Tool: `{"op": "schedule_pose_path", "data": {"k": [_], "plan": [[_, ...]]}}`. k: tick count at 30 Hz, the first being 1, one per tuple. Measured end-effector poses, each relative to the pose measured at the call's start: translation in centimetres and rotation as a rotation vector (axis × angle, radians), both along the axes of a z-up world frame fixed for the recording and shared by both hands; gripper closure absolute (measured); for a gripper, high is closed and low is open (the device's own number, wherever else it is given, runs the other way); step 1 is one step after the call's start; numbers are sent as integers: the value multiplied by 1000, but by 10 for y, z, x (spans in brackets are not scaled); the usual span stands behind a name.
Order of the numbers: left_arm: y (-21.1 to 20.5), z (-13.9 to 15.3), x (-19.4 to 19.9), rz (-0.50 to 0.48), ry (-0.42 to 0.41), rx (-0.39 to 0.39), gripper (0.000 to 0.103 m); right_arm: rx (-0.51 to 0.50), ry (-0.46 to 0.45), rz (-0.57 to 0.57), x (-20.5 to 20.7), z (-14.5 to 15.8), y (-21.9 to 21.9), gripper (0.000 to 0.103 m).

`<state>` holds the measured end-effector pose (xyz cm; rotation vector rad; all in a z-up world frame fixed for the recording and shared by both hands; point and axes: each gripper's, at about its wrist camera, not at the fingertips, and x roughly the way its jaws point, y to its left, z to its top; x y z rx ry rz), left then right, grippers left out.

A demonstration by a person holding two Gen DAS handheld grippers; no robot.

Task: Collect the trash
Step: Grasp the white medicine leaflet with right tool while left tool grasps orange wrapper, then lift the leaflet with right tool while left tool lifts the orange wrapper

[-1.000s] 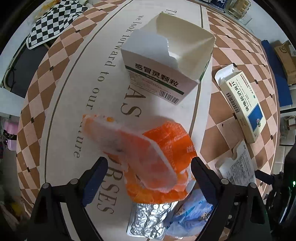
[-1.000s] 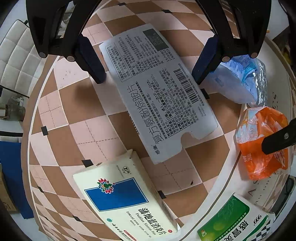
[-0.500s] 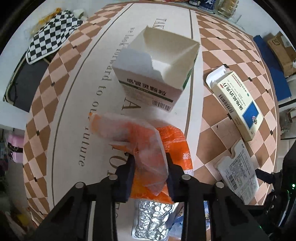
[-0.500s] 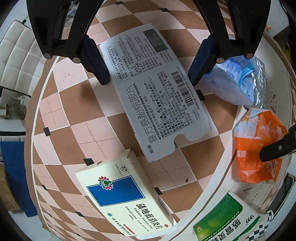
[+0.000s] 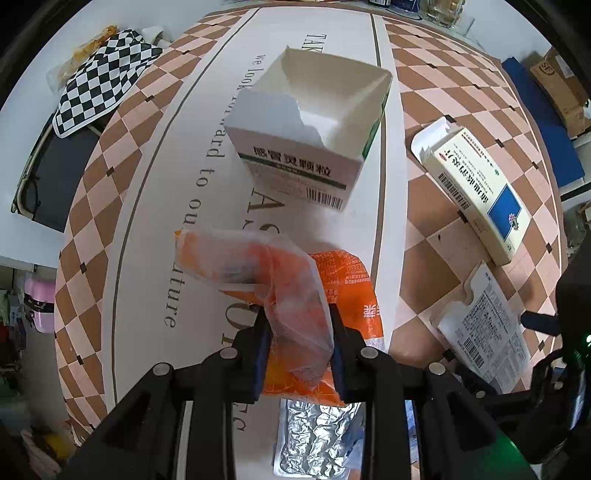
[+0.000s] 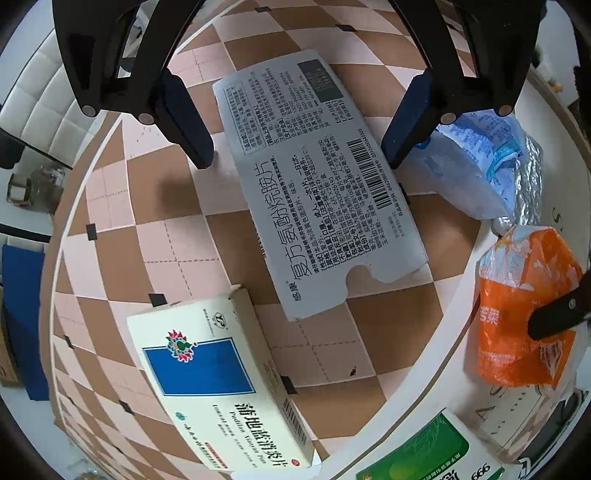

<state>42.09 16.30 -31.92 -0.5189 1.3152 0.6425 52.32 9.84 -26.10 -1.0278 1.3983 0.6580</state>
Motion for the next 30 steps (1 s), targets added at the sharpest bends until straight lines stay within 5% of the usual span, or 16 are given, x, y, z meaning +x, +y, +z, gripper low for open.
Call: {"op": "schedule_pose_path", "data": {"k": [9, 21, 30], "plan": [[-1, 3, 0, -15, 1, 20, 79, 5, 6, 50, -11, 5, 3, 23], [-26, 56, -22, -60, -61, 140, 79, 209, -42, -181, -6, 60, -45, 23], [-42, 103, -82, -99, -141, 212, 79, 367, -75, -311, -58, 110, -87, 23]]}}
